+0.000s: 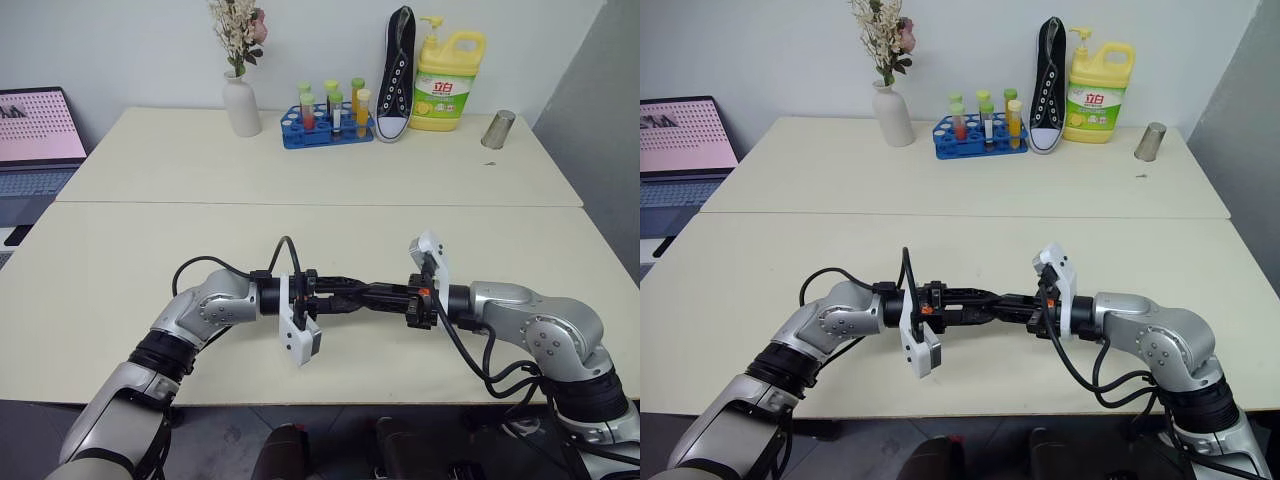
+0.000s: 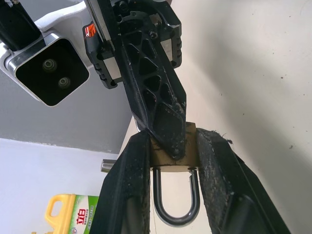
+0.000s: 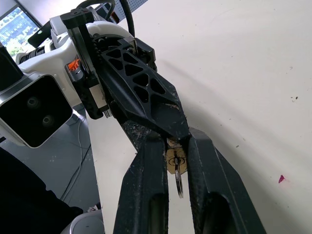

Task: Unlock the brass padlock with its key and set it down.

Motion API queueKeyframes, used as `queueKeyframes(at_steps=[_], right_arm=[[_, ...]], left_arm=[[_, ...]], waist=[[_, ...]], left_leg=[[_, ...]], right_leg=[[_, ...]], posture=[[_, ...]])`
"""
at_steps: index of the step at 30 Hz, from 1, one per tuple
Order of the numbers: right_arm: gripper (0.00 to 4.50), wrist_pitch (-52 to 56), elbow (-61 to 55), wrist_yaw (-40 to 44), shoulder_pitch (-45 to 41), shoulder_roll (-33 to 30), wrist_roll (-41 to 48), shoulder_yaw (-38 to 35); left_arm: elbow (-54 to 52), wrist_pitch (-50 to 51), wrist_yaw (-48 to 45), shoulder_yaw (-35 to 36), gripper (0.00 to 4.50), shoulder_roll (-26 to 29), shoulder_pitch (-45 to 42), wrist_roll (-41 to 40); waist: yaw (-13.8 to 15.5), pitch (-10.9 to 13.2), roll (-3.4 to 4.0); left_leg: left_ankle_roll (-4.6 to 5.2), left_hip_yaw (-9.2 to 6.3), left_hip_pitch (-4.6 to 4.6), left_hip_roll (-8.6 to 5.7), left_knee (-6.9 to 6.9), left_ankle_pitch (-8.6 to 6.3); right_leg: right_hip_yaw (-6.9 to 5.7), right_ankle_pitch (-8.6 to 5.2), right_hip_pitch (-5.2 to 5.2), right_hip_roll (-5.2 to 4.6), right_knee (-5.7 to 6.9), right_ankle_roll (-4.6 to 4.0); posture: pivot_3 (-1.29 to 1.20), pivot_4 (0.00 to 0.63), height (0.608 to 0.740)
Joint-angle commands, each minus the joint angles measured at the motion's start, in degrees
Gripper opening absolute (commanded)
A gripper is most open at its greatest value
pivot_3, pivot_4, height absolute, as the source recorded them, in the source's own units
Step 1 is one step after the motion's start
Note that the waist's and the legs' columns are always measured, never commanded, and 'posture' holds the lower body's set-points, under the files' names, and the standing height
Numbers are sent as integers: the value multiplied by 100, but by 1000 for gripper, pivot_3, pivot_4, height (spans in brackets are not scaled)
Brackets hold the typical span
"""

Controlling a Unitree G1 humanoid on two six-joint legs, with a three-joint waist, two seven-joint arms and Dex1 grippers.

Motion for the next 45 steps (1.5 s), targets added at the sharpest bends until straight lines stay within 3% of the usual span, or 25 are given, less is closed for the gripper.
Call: queueKeyframes(at_steps=[1,4,14,18,23,27,29,37,45], right_arm=[[164,-16,-128,162,-111,5,56,-61],[164,-24,-123,186,-129,8,46,-56],[164,-116,-99,343,-103,-184,-121,-106],[164,-213,-57,444,-68,-312,-285,-157],[164,-500,11,629,-4,-540,-636,-177],[164,-781,-41,809,34,-637,-877,-139],[164,-886,-174,918,62,-637,-868,-176],[164,-915,-472,1001,47,-592,-618,-376],[164,-879,-524,935,69,-552,-544,-445]], left_arm=[[-14,70,17,26,972,29,-4,-188],[-55,144,-35,2,972,20,40,-424],[-490,535,-490,-48,4229,158,282,-1400],[-865,876,-823,-29,4240,308,519,-1984],[-1728,2817,-1360,248,4240,490,906,-3429],[-2072,4701,-1584,575,3342,494,778,-4413],[-1902,5578,-1827,686,2640,422,618,-4806],[-1557,6810,-2686,750,3,-159,295,-4996],[-1645,7197,-2974,896,0,-448,345,-4810]], waist=[[0,0,0],[0,0,0],[-1,0,0],[-3,0,0],[-10,0,1],[-11,1,0],[-11,1,0],[-3,1,0],[-4,1,0]], left_leg=[[0,0,0,0,0,0],[0,0,0,0,0,0],[0,0,0,0,0,0],[0,-1,1,2,0,0],[0,-1,1,2,1,0],[0,-7,1,2,2,0],[0,-5,2,0,2,0],[0,-2,1,-1,2,0],[0,-4,2,0,1,0]], right_leg=[[0,0,0,0,0,0],[0,1,0,0,0,-1],[0,1,0,-1,0,-2],[-1,2,0,-2,0,-4],[0,0,0,-2,1,0],[-4,-1,0,9,2,2],[-4,-1,0,22,2,2],[-9,-2,0,25,-2,2],[0,-2,0,26,-1,2]], posture=[[0,150,740],[0,150,740],[0,150,740],[0,150,740],[0,150,740],[0,150,740],[0,150,740],[0,150,740],[0,150,740]])
